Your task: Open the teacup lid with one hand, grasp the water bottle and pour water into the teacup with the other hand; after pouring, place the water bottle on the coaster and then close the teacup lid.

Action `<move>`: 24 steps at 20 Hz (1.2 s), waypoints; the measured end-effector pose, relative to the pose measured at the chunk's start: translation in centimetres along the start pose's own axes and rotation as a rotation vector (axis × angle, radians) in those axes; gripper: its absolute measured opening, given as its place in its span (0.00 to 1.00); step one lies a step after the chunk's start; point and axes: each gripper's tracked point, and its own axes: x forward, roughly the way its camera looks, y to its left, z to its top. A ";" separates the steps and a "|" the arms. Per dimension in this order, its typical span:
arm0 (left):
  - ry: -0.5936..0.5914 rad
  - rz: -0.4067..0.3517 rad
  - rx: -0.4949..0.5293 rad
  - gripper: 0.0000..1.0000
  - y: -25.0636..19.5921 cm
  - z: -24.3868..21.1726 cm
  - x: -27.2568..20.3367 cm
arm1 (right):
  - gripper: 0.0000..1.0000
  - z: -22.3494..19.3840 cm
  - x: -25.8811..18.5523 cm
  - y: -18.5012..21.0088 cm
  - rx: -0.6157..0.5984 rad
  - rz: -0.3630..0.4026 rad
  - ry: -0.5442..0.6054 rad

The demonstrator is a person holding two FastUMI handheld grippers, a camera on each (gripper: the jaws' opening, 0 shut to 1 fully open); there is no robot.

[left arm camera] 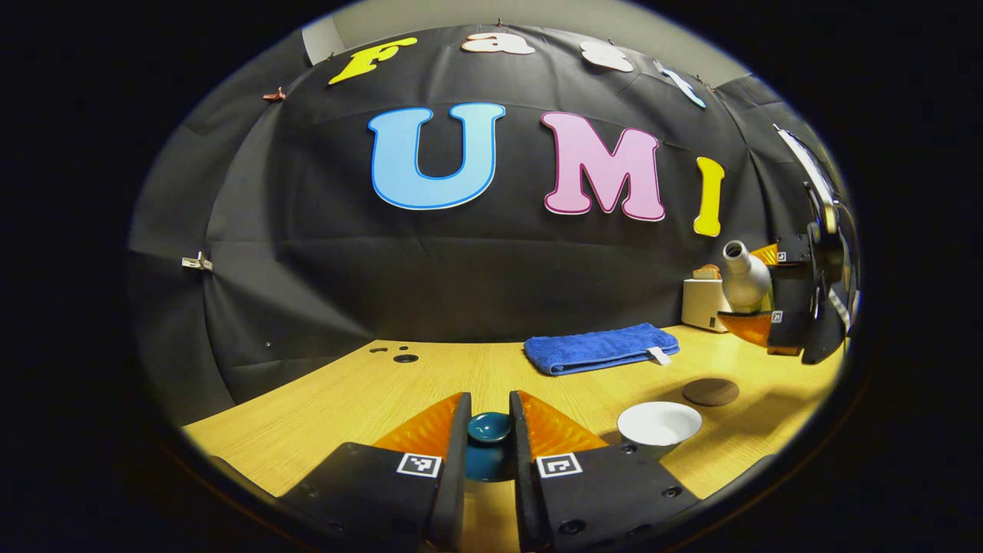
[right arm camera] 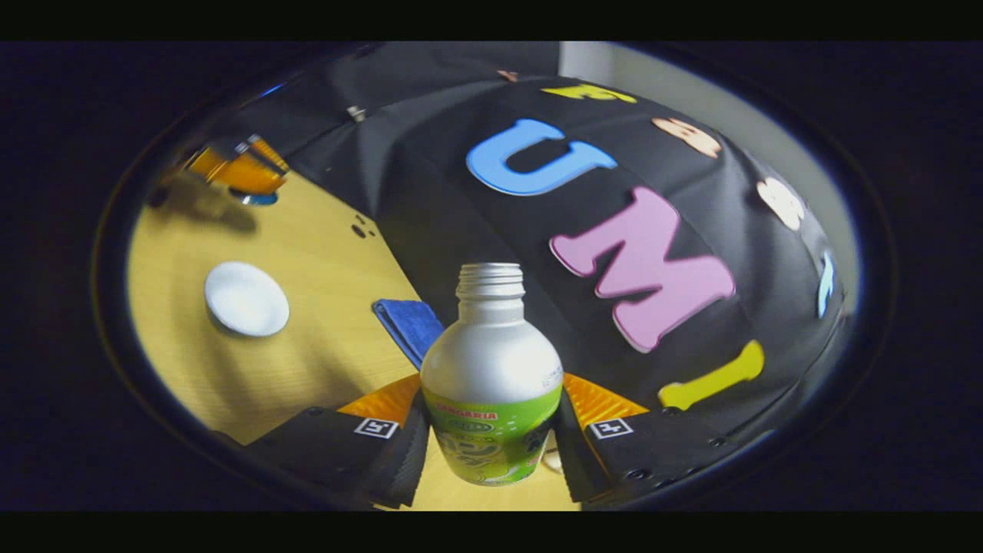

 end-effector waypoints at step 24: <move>-0.003 -0.015 0.003 0.31 -0.2 0.0 0.0 | 0.78 -2.2 3.5 3.3 0.871 0.089 -0.043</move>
